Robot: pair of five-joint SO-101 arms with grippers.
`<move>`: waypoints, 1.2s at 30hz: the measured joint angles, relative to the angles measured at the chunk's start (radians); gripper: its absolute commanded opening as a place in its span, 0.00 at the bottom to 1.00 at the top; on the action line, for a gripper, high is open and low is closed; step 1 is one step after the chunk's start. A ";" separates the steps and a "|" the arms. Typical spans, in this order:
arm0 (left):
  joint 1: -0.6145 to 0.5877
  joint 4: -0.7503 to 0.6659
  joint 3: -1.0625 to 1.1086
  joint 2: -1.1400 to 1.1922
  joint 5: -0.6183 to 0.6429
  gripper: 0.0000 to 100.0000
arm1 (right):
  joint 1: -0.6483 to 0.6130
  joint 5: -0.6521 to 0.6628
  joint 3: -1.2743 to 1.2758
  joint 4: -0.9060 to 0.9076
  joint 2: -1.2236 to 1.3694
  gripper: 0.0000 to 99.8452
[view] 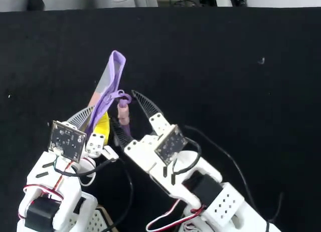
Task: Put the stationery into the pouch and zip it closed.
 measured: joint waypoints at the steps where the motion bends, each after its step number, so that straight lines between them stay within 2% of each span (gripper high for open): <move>1: 0.000 0.000 0.000 0.000 0.000 0.03 | 0.000 0.000 0.000 0.000 0.000 0.16; 12: 0.006 0.000 0.000 0.000 0.000 0.03 | -0.002 0.000 0.000 -0.020 0.000 0.18; 17: 0.006 0.000 0.000 0.000 0.041 0.03 | -0.002 0.000 0.000 -0.031 0.000 0.18; 26: 0.006 0.000 0.000 0.000 0.049 0.03 | 0.002 0.000 -0.003 -0.081 0.140 0.17; 36: 0.006 0.000 0.000 0.000 0.049 0.03 | 0.040 0.000 -0.003 -0.048 0.086 0.17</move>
